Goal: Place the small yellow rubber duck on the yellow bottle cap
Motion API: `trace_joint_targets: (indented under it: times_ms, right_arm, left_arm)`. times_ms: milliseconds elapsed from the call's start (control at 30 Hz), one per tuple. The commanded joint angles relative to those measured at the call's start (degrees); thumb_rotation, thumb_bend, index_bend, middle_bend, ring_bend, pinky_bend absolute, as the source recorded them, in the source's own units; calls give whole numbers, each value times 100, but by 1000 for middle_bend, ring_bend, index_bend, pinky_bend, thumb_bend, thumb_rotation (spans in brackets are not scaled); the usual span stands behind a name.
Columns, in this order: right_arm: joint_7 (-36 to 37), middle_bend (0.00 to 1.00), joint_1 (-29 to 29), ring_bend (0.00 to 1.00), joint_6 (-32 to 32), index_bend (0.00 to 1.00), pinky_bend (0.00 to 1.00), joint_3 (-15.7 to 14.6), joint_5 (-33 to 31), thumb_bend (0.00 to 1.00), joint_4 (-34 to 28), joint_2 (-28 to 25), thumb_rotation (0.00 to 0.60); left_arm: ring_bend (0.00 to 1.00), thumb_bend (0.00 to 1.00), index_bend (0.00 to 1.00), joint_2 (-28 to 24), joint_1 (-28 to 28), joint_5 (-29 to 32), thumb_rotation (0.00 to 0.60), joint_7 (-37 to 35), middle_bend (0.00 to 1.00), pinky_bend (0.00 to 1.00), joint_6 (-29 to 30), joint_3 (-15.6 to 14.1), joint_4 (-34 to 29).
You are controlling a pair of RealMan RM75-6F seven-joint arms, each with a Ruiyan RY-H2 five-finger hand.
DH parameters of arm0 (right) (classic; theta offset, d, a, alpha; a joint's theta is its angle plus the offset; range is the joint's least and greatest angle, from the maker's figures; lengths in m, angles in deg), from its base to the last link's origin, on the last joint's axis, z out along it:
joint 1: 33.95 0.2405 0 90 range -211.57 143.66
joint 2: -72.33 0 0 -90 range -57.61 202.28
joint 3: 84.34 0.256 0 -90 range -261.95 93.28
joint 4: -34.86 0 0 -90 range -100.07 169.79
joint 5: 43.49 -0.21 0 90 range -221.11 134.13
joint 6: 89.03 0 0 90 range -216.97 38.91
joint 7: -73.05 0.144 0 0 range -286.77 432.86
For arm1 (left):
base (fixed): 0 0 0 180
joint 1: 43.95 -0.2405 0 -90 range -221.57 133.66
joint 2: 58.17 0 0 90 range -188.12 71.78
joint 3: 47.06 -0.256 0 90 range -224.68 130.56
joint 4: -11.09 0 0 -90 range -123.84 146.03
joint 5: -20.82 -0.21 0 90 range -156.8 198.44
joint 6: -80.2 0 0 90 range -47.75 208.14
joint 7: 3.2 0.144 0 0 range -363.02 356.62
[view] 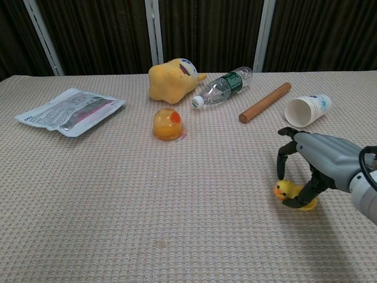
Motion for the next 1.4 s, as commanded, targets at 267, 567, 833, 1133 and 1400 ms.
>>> trace_joint_targets:
  times_ms: [267, 567, 833, 1133, 1400]
  right_arm:
    - [35, 0, -61, 0, -63, 560, 0, -19, 12, 136, -15, -173, 600]
    - [173, 0, -131, 0, -167, 560, 0, -58, -5, 136, 60, -223, 600]
    - [281, 0, -151, 0, -239, 560, 0, -68, 71, 136, 140, -213, 600]
    - [365, 0, -173, 0, -302, 559, 0, -32, 81, 136, 191, -282, 600]
    - [406, 0, -207, 0, -363, 540, 0, -47, 78, 138, 149, -397, 600]
  left_arm:
    - [0, 0, 0, -5, -3, -6, 600, 21, 0, 107, -3, -7, -10]
    - [0, 0, 0, -11, -1, -8, 600, 40, 0, 106, -14, -11, -23]
    - [0, 0, 0, -14, 3, -16, 600, 43, 0, 107, -24, -17, -26]
    - [0, 0, 0, -19, 8, -22, 600, 61, 0, 106, -36, -22, -38]
    - [0, 0, 0, -22, 3, -7, 600, 69, 0, 107, -37, -19, -46]
